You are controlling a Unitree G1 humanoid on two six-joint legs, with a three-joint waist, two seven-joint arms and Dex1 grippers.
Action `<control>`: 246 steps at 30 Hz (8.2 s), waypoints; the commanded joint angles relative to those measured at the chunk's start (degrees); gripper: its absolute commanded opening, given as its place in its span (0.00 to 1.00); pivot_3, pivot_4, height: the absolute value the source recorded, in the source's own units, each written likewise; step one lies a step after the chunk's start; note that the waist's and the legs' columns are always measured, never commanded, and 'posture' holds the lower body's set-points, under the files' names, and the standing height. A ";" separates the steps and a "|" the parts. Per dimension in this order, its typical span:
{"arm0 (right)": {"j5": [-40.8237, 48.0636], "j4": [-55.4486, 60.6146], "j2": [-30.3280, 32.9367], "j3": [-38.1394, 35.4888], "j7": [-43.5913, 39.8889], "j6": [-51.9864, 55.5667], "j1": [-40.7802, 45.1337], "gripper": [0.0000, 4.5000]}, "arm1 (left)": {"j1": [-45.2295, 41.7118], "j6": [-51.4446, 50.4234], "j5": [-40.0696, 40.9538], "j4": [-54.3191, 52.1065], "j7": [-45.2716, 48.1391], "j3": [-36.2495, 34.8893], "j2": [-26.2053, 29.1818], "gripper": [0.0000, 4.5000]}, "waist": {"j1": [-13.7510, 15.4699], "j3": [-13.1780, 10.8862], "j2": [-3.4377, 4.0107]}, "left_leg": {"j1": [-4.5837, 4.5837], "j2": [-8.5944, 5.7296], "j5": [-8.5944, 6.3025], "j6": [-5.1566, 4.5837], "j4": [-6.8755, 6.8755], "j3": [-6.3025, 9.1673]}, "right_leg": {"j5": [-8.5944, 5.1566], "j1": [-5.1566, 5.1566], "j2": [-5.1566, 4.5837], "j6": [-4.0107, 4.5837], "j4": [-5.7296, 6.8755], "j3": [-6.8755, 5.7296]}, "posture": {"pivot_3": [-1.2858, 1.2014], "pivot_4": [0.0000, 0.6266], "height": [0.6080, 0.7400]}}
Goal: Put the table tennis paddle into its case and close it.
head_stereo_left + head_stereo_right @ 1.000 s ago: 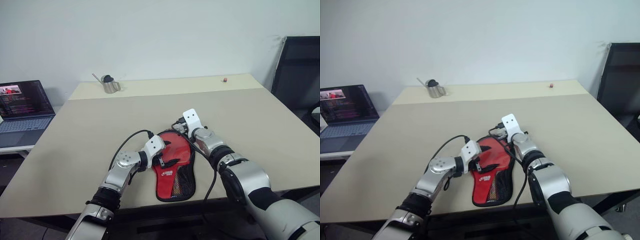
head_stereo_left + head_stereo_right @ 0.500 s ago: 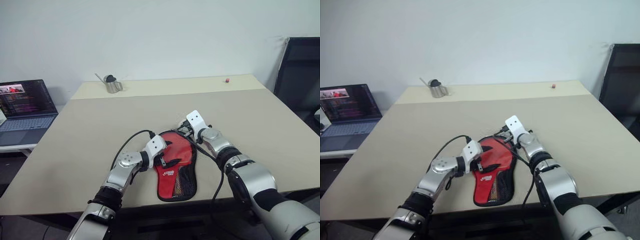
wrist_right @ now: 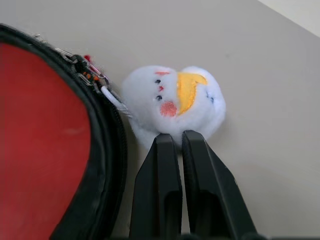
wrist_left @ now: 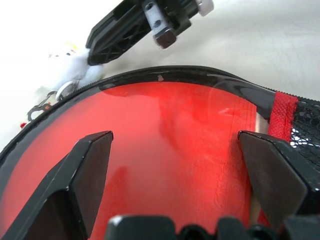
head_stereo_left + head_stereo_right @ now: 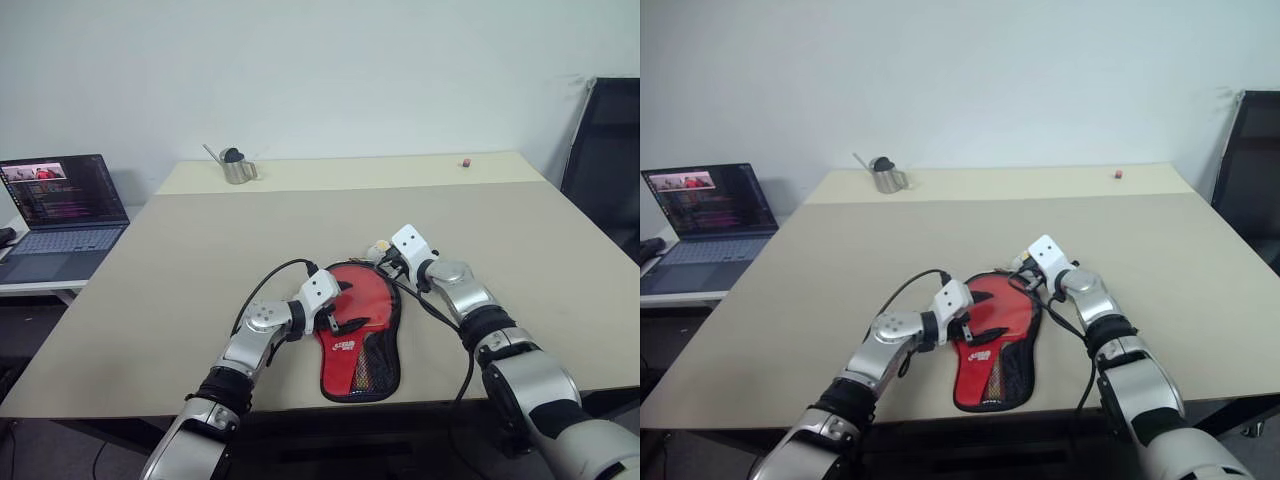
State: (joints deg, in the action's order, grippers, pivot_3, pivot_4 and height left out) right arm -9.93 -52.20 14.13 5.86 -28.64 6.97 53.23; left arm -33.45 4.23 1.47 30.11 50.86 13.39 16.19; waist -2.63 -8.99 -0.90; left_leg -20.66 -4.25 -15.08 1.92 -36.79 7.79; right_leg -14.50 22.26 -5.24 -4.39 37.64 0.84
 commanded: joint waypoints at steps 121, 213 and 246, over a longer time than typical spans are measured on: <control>28.22 44.89 6.65 -8.91 -5.06 41.61 -7.85 0.99 | 5.73 -24.57 16.28 -21.23 10.96 -4.67 12.42 0.97 | -0.27 -0.30 0.00 | -1.14 0.74 -0.02 0.15 0.34 -0.32 | 0.17 1.26 0.29 0.40 -0.43 -0.02 | 0.52 0.24 1.00; 34.05 79.98 37.99 -10.76 -25.22 54.88 -40.08 0.12 | -5.51 -1.84 1.22 17.25 14.55 3.16 0.92 0.97 | 3.03 0.02 0.46 | -0.22 0.68 -0.14 -0.06 -0.12 -0.08 | -0.11 -0.47 0.14 -0.28 -0.82 -0.58 | 0.52 0.24 1.00; 52.40 92.84 40.95 -17.10 -18.03 62.12 -53.63 0.70 | -6.12 0.09 0.90 19.18 12.42 2.82 -0.29 0.97 | 3.96 0.10 0.41 | -0.21 0.70 -0.79 -0.31 -0.13 0.02 | -0.28 -0.93 0.07 -0.51 -1.63 -0.88 | 0.52 0.24 1.00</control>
State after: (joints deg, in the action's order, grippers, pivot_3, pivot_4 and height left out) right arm 41.26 39.42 54.12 -9.91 -46.26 69.21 -0.84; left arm -41.88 5.48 6.42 44.82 64.79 14.68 15.80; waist 1.33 -8.89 -0.50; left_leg -20.86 -3.55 -15.87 1.61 -36.93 7.79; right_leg -14.78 21.33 -5.17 -4.90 36.01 -0.03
